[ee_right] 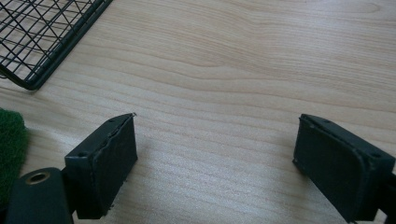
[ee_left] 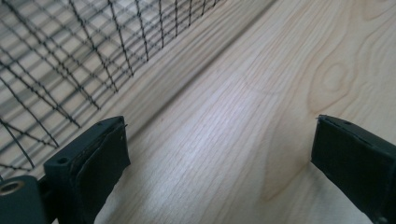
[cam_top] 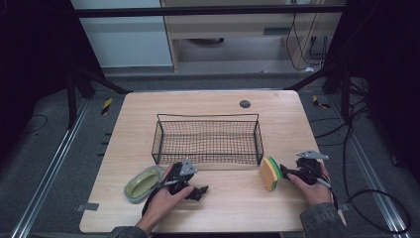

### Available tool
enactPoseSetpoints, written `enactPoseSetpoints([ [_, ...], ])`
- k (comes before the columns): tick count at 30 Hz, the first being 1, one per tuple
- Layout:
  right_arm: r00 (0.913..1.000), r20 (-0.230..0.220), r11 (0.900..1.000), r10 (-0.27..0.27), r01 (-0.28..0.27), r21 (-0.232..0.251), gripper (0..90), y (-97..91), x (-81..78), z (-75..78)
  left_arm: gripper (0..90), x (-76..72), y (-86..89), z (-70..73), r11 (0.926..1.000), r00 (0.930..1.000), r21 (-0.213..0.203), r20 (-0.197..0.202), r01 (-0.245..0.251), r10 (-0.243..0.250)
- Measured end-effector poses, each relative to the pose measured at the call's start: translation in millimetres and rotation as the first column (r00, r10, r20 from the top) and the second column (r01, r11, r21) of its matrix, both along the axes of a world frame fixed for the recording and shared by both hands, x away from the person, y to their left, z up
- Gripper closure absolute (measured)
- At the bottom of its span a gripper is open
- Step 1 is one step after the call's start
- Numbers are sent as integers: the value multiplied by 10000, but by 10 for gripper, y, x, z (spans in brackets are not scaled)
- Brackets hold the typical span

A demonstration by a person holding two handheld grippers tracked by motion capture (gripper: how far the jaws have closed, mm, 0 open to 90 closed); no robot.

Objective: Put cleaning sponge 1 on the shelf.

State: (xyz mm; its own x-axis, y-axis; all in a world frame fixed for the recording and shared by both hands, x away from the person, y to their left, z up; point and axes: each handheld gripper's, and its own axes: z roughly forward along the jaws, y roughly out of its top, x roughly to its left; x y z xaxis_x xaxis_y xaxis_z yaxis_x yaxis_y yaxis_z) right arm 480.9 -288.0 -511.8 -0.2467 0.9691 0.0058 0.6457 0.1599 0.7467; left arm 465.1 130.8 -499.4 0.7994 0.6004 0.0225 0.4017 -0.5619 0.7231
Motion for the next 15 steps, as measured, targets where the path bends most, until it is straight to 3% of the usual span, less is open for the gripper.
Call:
enactPoseSetpoints([
  [3, 10000, 4, 10000, 5, -5, -19, 132, -1, 0, 0, 36, -33, -25, 65, 9999, 9998, 28, 151, 139, -140],
  [4, 10000, 4, 10000, -1, 1, -14, 132, 0, 0, 0, 38, -63, -54, 142, 9989, 9986, 286, 341, 383, -393],
  [7, 10000, 3, 10000, 5, -5, -20, 132, -1, 0, 0, 45, -83, -69, 244, 9976, 9975, 485, 474, 494, -517],
  [8, 10000, 0, 10000, -7, 7, -13, 131, 0, 1, 0, 50, -91, -73, 353, 9963, 9974, 715, 515, 468, -505],
  [11, 10000, 16, 10000, -10, 10, -31, 130, -1, 2, -1, 55, -99, -60, 478, 9942, 9980, 975, 396, 452, -493],
  [12, 10000, 3, 10000, -25, 25, -30, 130, -1, 1, 0, 57, -110, -21, 603, 9897, 9977, 1347, 394, 489, -546],
  [13, 10000, 3, 10000, -25, 25, -30, 130, -1, 1, 0, 57, -110, -21, 603, 9897, 9977, 1347, 394, 489, -546],
  [15, 10000, 2, 10000, -20, 20, -49, 130, -2, 1, -1, 58, -96, 93, 746, 9823, 9987, 1818, 165, 454, -492],
])
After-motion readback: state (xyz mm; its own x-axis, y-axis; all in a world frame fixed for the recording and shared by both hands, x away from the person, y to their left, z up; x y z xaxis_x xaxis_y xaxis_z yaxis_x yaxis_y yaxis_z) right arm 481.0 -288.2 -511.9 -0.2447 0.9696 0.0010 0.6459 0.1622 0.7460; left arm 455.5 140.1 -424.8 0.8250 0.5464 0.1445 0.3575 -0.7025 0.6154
